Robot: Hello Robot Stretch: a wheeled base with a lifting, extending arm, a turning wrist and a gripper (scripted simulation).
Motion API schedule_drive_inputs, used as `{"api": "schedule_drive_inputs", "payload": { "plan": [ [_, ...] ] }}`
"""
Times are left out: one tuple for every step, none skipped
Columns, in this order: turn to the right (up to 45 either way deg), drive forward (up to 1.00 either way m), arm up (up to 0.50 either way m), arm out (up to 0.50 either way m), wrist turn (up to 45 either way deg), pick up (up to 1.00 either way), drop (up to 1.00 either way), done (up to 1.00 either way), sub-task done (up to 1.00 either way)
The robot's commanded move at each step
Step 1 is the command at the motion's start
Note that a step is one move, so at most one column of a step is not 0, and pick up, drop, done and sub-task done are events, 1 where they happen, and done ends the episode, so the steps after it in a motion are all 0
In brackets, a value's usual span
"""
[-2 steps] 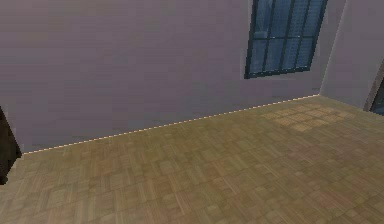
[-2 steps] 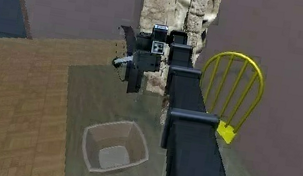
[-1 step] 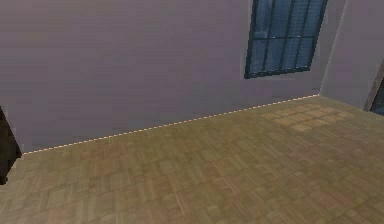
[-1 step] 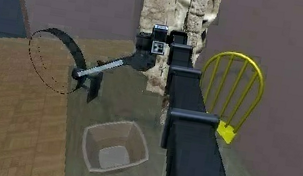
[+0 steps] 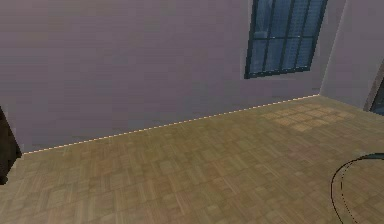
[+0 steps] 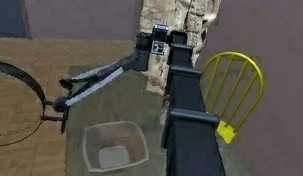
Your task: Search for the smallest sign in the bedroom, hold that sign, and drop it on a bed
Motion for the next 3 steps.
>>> {"api": "schedule_drive_inputs", "payload": {
  "plan": [
    [0.0,0.00,0.00,0.00,-21.0,0.00,0.00,0.00,0.00],
    [0.0,0.00,0.00,-0.38,0.0,0.00,0.00,0.00,0.00],
    [-45.0,0.00,0.00,0.00,0.0,0.00,0.00,0.00,0.00]
  ]
}}
